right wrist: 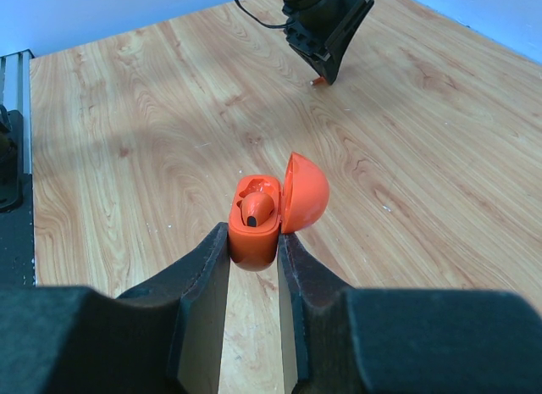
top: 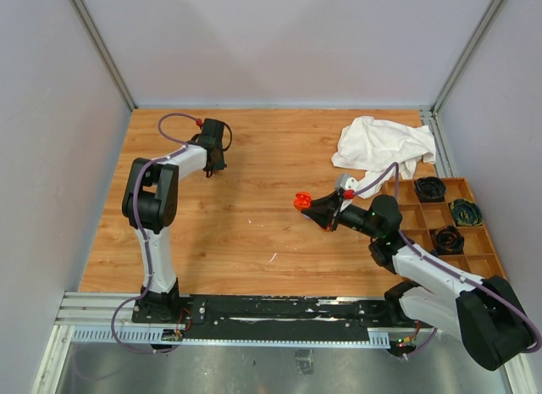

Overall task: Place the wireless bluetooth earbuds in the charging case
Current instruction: Move the earbud to the center of the board.

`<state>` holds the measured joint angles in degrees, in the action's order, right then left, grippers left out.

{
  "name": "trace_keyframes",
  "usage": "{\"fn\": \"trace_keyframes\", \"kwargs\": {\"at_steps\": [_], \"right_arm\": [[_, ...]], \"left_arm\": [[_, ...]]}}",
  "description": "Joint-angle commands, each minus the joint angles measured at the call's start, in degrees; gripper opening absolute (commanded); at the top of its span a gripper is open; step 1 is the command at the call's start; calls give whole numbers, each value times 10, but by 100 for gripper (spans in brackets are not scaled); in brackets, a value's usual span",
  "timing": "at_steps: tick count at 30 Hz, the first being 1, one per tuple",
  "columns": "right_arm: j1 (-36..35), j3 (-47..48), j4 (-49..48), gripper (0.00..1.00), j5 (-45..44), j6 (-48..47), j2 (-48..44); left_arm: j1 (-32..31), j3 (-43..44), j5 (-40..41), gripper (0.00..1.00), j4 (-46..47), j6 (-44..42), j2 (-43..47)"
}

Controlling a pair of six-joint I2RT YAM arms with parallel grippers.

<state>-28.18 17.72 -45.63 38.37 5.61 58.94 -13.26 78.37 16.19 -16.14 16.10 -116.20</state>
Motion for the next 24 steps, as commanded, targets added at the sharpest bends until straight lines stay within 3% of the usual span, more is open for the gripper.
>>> {"fn": "trace_keyframes", "kwargs": {"at_steps": [1,9,18,24], "right_arm": [[-20,11,-9,1,1,-10,-12],[-20,10,-10,1,1,-10,-12],[-21,11,-14,1,3,-10,-2],[-21,13,-15,1,3,-11,4]], "left_arm": [[1,-29,-27,19,-20,0,13],[-8,-107,-68,17,26,23,80],[-64,-186,-63,17,60,46,156],[-112,-189,-39,20,4,29,162]]}}
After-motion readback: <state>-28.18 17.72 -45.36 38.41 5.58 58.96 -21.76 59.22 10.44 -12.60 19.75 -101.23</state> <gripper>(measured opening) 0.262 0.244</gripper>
